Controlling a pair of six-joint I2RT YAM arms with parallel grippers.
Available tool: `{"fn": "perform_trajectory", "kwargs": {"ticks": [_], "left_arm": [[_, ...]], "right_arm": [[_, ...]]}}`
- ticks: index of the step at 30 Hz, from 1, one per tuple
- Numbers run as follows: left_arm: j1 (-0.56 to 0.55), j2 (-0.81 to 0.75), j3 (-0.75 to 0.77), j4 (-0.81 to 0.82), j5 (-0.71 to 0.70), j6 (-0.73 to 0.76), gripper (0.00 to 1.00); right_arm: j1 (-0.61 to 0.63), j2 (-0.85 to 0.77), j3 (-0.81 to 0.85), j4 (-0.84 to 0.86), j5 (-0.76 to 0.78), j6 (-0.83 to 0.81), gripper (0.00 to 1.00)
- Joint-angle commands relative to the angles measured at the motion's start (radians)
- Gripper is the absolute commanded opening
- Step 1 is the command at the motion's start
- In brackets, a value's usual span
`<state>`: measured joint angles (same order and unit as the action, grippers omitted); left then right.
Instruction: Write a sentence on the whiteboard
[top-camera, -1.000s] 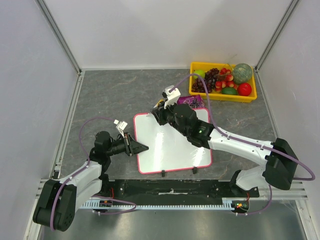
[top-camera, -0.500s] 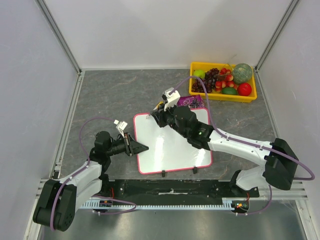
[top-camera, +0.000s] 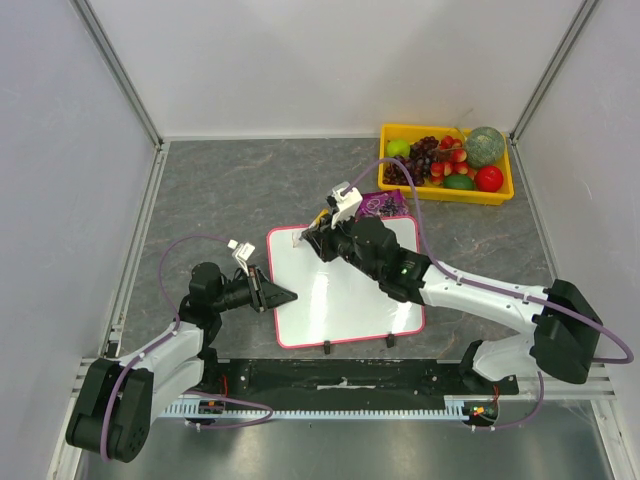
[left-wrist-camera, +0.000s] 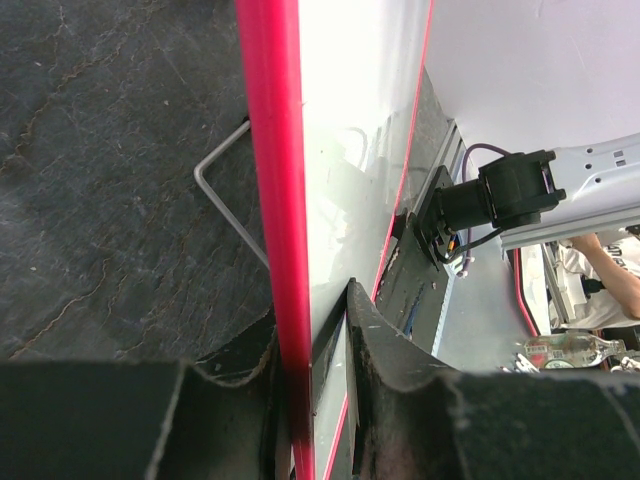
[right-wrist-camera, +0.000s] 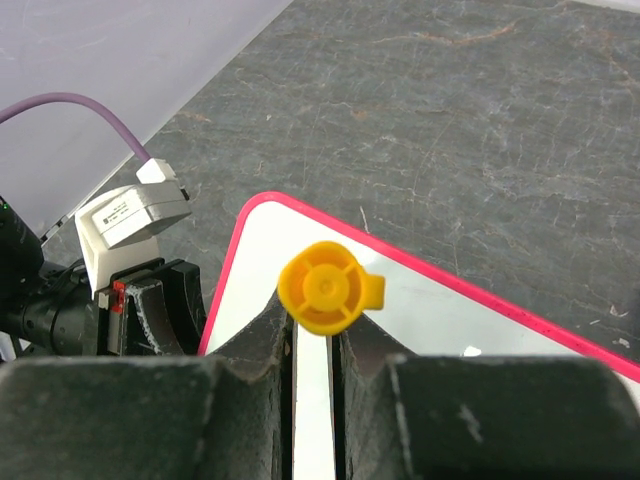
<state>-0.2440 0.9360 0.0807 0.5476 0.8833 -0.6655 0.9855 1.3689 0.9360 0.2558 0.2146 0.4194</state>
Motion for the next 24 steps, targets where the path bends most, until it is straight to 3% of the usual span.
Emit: {"fn": "perform_trajectory", "kwargs": {"ticks": [1, 24], "left_arm": [[-0.005, 0.004, 0.001, 0.005, -0.041, 0.040, 0.02], [-0.009, 0.011, 0.002, 0.005, -0.044, 0.041, 0.02]], "right_arm": [[-0.001, -0.014, -0.031, -0.030, -0.004, 0.002, 0.00], [-0.001, -0.048, -0.049, -0.058, 0.054, -0.004, 0.00]]}}
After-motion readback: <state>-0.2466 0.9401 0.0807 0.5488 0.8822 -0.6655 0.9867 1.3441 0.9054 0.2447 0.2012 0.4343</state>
